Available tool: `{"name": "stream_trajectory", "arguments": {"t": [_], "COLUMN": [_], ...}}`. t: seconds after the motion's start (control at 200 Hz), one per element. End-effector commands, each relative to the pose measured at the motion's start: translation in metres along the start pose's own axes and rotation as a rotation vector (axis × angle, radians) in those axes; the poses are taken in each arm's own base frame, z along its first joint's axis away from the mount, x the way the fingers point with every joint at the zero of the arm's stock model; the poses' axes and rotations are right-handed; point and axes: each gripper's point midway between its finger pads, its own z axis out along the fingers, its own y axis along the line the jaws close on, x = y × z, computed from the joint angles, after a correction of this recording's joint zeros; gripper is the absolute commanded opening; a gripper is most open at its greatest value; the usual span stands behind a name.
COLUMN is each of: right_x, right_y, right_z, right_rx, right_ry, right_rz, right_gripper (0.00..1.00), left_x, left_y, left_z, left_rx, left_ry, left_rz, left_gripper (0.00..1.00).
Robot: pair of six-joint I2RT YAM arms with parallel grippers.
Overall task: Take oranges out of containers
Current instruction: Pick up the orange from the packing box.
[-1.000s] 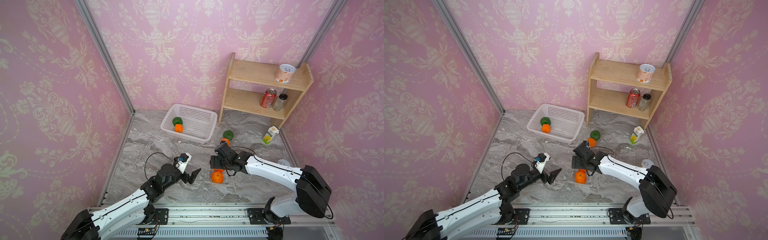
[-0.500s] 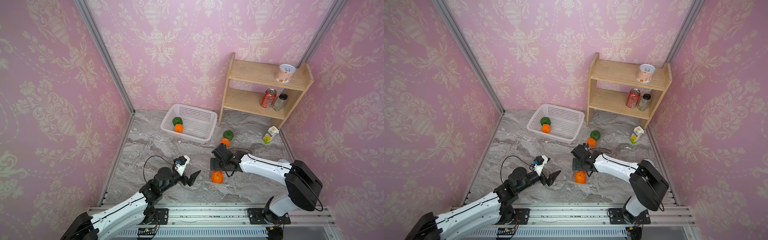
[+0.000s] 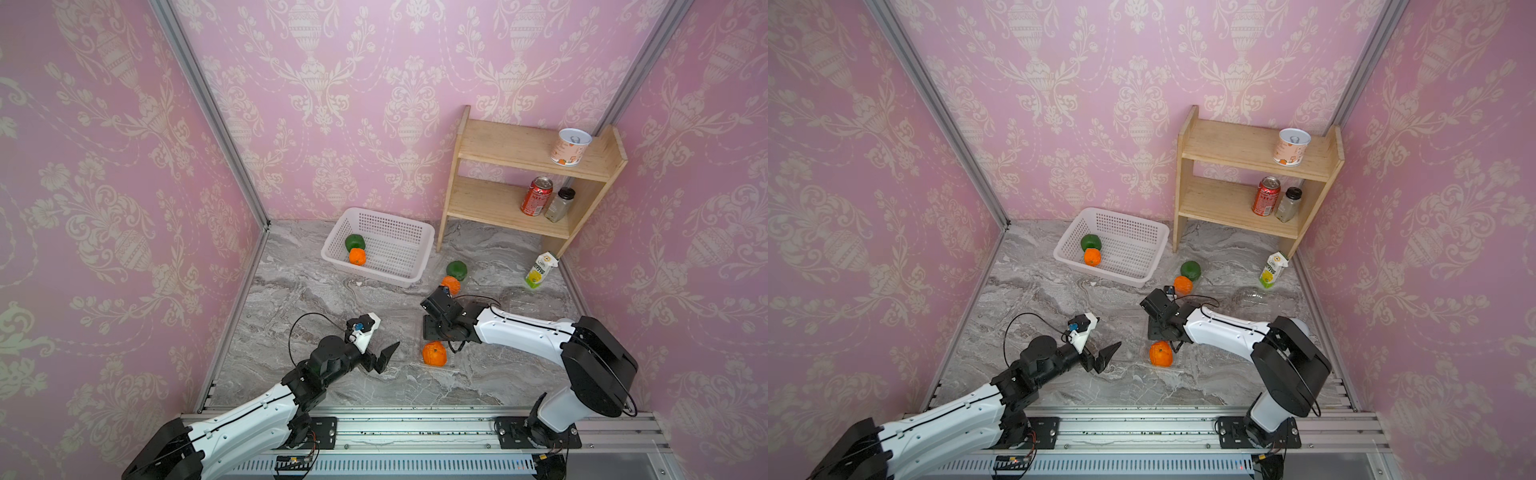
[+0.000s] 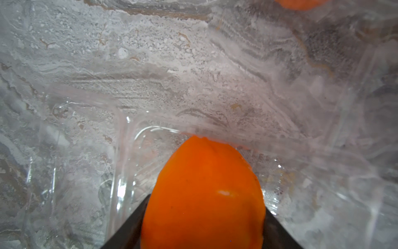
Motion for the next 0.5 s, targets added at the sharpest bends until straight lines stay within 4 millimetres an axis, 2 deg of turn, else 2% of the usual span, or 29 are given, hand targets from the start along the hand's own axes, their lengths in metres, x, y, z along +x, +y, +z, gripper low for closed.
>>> {"name": "stream_trajectory", "arguments": {"t": [0.0, 0.16, 0.365, 0.39, 0.495], "right_x": [-0.023, -0.041, -0.066, -0.079, -0.101], "right_y": [0.024, 0.033, 0.05, 0.059, 0.072], "right_z": [-0.021, -0.04, -0.061, -0.072, -0.085], "right_rx": [-0.082, -0.112, -0.145, -0.169, -0.206], "right_ry": [-0.067, -0.117, -0.169, -0.198, -0.25], "right_rz": [-0.005, -0.013, -0.016, -0.007, 0.004], "right_gripper": [0.58, 0.57, 0.55, 0.55, 0.55], "left_x": [-0.002, -0.01, -0.01, -0.01, -0.009], "left_y": [0.018, 0.028, 0.029, 0.028, 0.025], "left_z": [-0.009, -0.021, -0.02, -0.02, -0.018], "left_rx": [-0.099, -0.156, -0.154, -0.149, -0.129], "left_ry": [-0.041, -0.108, -0.118, -0.119, -0.12], "left_rz": [0.055, 0.053, 0.041, 0.04, 0.029], "left_gripper": [0.99, 0.99, 0.99, 0.99, 0.99]}}
